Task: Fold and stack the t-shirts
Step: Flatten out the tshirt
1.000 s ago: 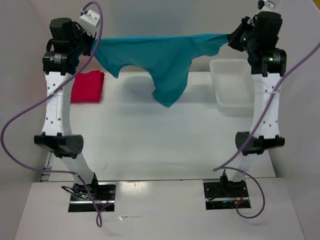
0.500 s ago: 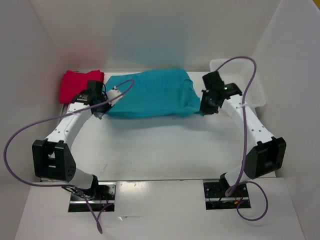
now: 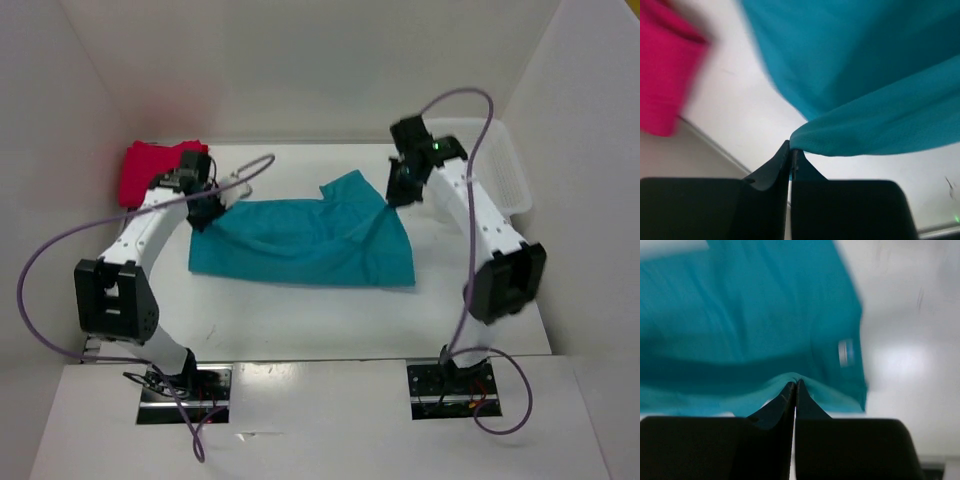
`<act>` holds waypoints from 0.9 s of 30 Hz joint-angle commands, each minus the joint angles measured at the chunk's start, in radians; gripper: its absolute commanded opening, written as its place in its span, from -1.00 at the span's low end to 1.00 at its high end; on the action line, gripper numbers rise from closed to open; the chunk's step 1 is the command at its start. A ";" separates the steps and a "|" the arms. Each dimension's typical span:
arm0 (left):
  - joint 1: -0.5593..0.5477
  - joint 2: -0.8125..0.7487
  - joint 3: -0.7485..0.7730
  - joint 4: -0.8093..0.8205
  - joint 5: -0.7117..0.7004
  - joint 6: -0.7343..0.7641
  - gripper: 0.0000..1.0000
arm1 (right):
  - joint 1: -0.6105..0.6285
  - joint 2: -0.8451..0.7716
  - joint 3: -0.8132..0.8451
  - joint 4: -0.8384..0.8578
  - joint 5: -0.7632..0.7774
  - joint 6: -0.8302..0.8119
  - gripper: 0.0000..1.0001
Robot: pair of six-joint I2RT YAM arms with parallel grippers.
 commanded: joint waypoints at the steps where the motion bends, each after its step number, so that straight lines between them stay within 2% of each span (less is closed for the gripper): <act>1: 0.016 0.092 0.385 0.097 0.019 -0.064 -1.00 | -0.082 0.248 0.487 0.098 0.121 -0.100 -1.00; 2: 0.016 0.148 0.464 0.123 -0.010 -0.100 -1.00 | -0.091 0.325 0.820 0.061 0.146 -0.111 -1.00; 3: 0.016 0.173 0.539 0.124 -0.022 -0.119 -1.00 | -0.102 0.393 0.940 0.016 0.181 -0.096 -1.00; 5: 0.016 0.222 0.735 0.165 -0.071 -0.162 -1.00 | -0.169 0.439 1.048 0.048 0.137 -0.062 -1.00; 6: 0.025 0.222 0.783 0.180 -0.082 -0.200 -1.00 | -0.179 0.453 1.162 0.048 0.160 -0.047 -1.00; 9: 0.025 0.203 0.868 0.237 -0.102 -0.242 -1.00 | -0.218 0.391 1.164 0.057 0.187 -0.046 -1.00; 12: 0.025 0.129 0.850 0.260 -0.055 -0.251 -1.00 | -0.231 0.276 1.053 0.080 0.198 -0.072 -1.00; 14: 0.025 0.072 0.772 0.249 -0.045 -0.233 -1.00 | -0.231 0.193 0.942 0.091 0.198 -0.082 -1.00; 18: -0.001 -0.056 0.508 0.269 -0.061 -0.171 -1.00 | -0.206 0.049 0.699 0.091 0.232 -0.082 -1.00; 23: -0.010 -0.170 0.219 0.285 -0.084 -0.119 -1.00 | -0.094 -0.111 0.328 0.023 0.275 -0.021 -1.00; 27: -0.019 -0.273 0.021 0.194 -0.055 -0.078 -1.00 | 0.056 -0.235 0.080 -0.077 0.264 0.094 -1.00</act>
